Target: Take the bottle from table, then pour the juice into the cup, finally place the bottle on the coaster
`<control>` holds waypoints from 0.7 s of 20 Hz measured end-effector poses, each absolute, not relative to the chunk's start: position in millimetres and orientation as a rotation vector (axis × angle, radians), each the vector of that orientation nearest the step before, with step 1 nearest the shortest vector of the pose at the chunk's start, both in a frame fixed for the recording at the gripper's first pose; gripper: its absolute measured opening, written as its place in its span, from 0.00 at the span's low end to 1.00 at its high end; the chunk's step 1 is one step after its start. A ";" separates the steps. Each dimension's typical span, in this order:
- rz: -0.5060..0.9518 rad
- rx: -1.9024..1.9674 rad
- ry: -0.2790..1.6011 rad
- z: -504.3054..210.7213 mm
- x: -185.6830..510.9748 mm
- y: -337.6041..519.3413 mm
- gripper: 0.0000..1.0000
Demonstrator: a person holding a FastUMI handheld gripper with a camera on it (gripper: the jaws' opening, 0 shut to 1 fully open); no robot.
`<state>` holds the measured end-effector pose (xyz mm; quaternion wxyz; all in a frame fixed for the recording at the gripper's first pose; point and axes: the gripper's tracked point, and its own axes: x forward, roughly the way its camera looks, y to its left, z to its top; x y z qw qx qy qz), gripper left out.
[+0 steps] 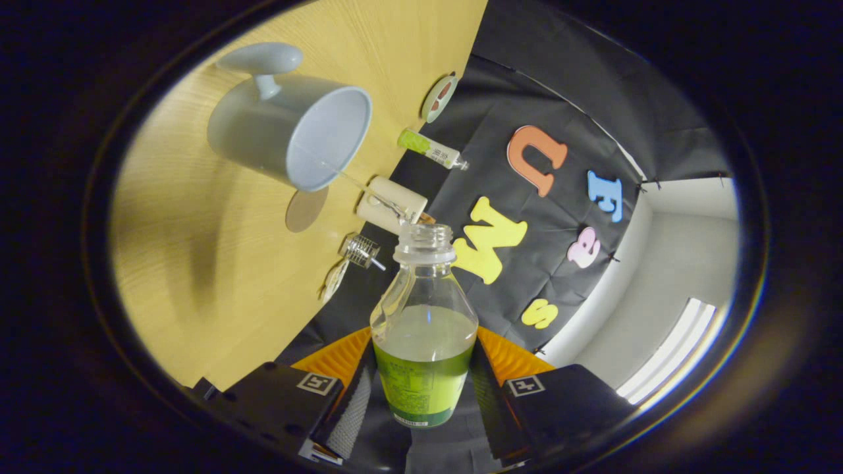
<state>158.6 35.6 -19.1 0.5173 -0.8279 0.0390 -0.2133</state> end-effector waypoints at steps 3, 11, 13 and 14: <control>-0.534 -2.009 0.083 -14.5 154.9 36.3 0.79; -0.558 -2.081 0.068 -8.2 159.8 46.9 0.78; -0.567 -2.102 0.059 -7.0 160.9 51.5 0.79; -0.572 -2.110 0.063 -7.0 159.6 51.4 0.79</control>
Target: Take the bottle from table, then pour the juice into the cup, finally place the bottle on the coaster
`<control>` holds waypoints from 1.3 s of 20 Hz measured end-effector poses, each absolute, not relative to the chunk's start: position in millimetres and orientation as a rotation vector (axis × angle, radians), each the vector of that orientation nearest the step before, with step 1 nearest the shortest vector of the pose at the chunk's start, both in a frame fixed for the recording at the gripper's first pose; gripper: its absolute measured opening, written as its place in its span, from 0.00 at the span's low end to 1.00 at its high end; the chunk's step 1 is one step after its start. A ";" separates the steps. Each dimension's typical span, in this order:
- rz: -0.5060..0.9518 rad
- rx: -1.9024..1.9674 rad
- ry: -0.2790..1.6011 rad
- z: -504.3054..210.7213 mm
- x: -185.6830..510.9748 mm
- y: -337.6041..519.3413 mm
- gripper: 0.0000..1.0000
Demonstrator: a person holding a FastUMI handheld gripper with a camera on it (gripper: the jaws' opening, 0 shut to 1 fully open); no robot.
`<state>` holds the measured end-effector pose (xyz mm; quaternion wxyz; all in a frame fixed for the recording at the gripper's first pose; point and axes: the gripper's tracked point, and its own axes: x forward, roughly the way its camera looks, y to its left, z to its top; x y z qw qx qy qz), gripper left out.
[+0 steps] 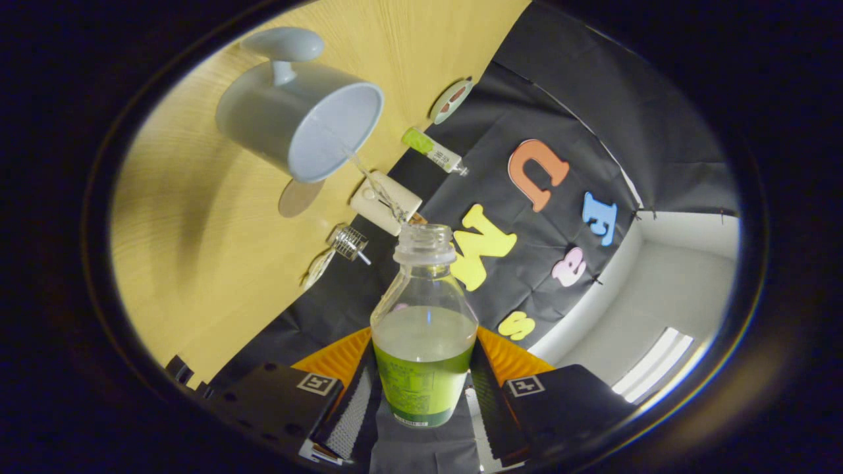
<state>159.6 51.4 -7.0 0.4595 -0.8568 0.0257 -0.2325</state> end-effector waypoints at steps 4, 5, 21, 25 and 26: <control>-0.603 -2.153 0.086 -4.1 155.1 50.8 0.78; -0.609 -2.167 0.079 -2.5 154.8 53.5 0.78; -0.704 -2.320 -0.150 20.1 138.4 101.7 0.78; -0.689 -2.309 -0.169 17.1 138.9 104.7 0.79; -0.674 -2.270 -0.169 17.3 138.5 101.4 0.78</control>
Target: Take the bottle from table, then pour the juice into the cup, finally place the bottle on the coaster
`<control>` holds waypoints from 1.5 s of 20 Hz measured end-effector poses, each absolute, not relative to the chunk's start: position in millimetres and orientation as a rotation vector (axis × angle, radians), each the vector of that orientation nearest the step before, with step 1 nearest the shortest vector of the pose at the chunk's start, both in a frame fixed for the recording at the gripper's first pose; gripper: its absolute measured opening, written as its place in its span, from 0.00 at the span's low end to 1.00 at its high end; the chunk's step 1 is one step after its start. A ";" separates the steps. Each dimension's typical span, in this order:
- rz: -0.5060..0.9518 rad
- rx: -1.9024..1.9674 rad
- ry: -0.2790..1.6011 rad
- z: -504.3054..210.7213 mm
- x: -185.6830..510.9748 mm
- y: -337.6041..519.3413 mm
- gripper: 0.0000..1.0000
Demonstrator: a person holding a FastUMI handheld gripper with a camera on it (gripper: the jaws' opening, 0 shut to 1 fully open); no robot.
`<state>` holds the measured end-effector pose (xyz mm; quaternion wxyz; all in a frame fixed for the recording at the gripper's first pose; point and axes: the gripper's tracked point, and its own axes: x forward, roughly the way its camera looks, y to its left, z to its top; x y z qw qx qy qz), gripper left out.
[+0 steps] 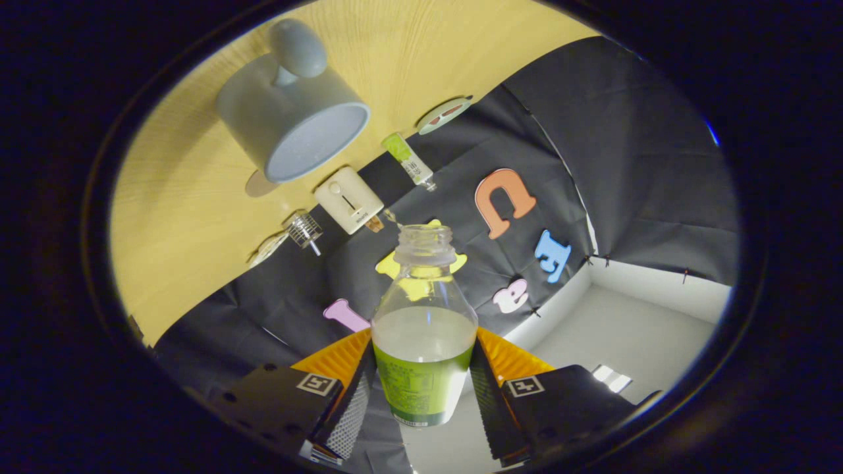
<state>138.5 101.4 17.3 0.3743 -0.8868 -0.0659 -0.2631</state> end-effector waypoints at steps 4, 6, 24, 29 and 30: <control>-0.628 -1.963 -0.125 15.8 136.2 68.1 0.79; -0.608 -1.801 -0.146 13.7 130.9 57.1 0.79; -0.097 -0.630 0.017 -76.5 140.2 -7.4 0.80; -0.047 -0.401 -0.015 -77.2 143.2 -14.0 0.80; -0.032 -0.346 -0.020 -77.3 147.4 -14.8 0.80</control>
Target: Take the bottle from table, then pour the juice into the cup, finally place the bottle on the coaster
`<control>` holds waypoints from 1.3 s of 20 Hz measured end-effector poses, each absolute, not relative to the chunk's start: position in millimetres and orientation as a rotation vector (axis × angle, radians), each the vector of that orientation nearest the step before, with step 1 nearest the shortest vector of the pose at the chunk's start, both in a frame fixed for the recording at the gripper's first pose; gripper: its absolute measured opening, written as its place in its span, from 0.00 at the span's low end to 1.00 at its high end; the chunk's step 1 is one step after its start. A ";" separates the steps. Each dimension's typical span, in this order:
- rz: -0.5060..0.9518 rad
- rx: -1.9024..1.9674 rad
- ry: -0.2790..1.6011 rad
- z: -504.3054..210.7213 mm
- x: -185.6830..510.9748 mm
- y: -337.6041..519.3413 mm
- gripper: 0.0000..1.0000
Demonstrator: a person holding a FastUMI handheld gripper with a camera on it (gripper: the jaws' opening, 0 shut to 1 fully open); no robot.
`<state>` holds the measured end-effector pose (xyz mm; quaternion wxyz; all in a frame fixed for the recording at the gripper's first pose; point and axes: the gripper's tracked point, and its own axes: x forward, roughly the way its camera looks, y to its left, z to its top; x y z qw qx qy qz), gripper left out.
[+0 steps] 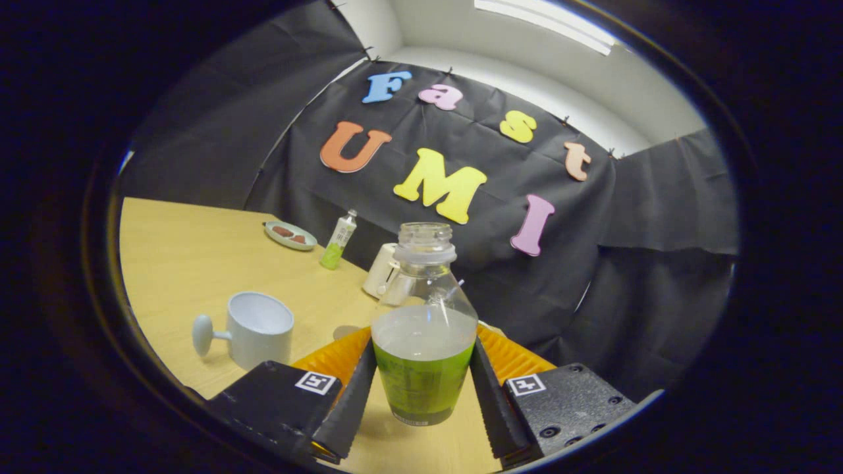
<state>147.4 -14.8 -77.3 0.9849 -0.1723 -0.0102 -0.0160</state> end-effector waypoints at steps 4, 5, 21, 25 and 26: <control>0.085 -0.112 -0.059 -67.0 152.4 -6.3 0.80; 0.118 -0.058 -0.085 -61.0 154.9 -3.8 0.80; 0.292 0.145 0.025 -46.0 275.0 30.0 0.80; 0.227 0.138 0.033 -53.2 319.9 28.3 0.80; 0.216 0.148 0.028 -57.3 329.3 30.3 0.80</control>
